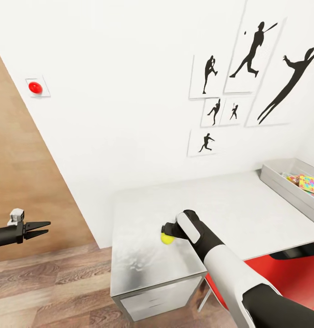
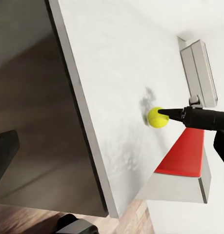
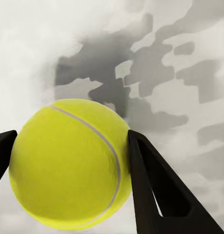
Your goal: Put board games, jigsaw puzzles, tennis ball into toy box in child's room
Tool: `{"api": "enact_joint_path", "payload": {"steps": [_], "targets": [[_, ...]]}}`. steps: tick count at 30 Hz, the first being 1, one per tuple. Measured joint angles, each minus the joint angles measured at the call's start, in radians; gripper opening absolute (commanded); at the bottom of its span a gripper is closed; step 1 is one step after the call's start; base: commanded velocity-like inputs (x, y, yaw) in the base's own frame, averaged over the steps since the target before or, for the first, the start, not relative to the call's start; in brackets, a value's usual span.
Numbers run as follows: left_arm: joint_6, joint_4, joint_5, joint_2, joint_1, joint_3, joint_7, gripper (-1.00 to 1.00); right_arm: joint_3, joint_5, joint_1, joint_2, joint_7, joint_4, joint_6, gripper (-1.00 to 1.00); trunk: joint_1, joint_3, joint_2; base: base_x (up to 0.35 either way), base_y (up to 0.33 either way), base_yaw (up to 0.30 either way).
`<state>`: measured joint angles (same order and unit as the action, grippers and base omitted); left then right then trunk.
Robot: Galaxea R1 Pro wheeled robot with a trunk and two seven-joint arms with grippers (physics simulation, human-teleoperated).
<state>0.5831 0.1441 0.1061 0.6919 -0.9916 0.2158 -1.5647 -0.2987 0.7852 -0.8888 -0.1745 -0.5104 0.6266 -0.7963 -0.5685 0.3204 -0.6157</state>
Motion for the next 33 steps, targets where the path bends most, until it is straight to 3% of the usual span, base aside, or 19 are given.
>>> {"api": "enact_joint_path", "payload": {"steps": [14,18,27,30,33], "targets": [[0.0,0.0,0.0,0.0,0.0,0.0,0.0,1.0,0.0,0.001,0.008,0.0,-0.001,0.024,0.002,-1.0,0.0,-0.015,0.0,0.0,0.0,0.0],[0.0,0.0,0.001,0.0,0.0,0.0,0.0,1.0,0.0,0.003,0.024,0.0,-0.007,0.163,-0.012,-1.0,0.0,-0.022,0.0,0.0,0.0,0.0],[0.0,0.0,0.001,0.0,0.0,0.0,0.0,1.0,0.008,0.002,0.046,0.0,-0.012,0.375,-0.096,-1.0,0.0,-0.037,0.0,0.0,-0.047,0.0],[0.0,0.001,0.001,0.0,0.0,0.001,0.0,1.0,0.022,0.002,0.072,0.018,-0.014,0.51,-0.161,-1.0,0.0,-0.041,0.0,0.0,-0.252,0.0],[0.0,0.001,0.001,0.0,0.0,0.001,0.0,1.0,0.077,0.006,0.11,0.045,-0.017,0.684,-0.217,-1.0,0.0,-0.046,0.0,0.0,-0.289,0.0]]}}
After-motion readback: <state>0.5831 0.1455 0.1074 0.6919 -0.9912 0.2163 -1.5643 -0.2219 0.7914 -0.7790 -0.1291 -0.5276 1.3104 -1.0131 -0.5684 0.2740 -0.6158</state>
